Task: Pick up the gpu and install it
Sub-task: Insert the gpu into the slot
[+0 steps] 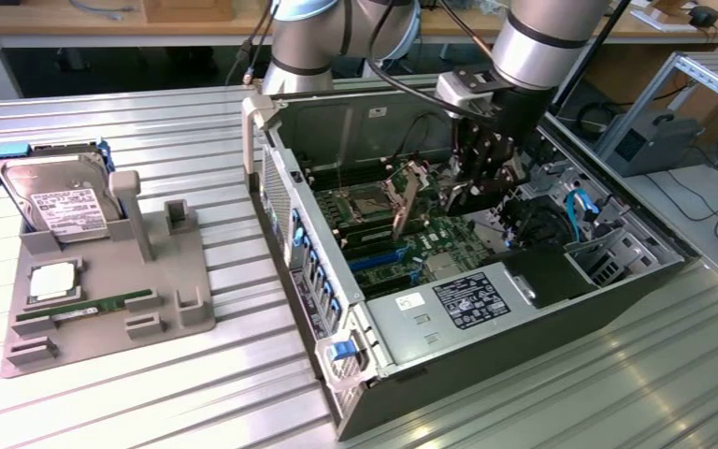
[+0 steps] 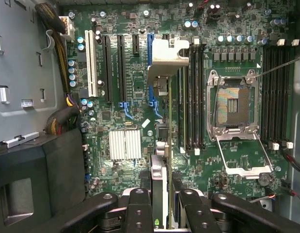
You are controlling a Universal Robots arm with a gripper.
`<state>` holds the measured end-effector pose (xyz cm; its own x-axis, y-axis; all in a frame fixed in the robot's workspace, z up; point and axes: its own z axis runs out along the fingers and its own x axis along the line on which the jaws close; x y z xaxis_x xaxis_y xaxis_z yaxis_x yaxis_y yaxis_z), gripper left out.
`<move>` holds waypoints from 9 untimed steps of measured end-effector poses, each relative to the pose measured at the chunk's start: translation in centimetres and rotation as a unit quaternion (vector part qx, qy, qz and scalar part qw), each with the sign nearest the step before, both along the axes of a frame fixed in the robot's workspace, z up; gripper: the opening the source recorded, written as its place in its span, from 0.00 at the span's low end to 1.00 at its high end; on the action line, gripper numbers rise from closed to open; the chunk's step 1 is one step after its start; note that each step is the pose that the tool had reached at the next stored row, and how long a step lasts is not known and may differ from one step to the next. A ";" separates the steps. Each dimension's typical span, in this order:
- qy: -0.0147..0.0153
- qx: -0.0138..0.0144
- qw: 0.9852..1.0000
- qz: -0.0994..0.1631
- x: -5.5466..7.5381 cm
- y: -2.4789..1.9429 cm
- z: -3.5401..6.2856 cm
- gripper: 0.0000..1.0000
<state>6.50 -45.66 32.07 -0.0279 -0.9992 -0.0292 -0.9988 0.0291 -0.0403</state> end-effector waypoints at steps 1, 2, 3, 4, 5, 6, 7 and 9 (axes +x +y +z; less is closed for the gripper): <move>0.000 0.000 1.000 0.000 0.0 -0.02 -0.01 0.27; 0.000 0.000 1.000 0.000 -0.2 -0.04 -0.01 0.27; 0.000 0.000 1.000 0.000 -0.5 -0.03 -0.02 0.27; 0.000 0.000 1.000 0.000 -0.9 -0.04 -0.04 0.27; 0.000 0.000 1.000 0.000 -1.3 -0.04 -0.06 0.27; 0.000 0.000 1.000 0.000 -1.8 -0.04 -0.11 0.27; 0.000 0.000 1.000 0.000 -2.1 -0.03 -0.16 0.27; 0.000 0.000 1.000 0.000 -2.7 -0.03 -0.27 0.27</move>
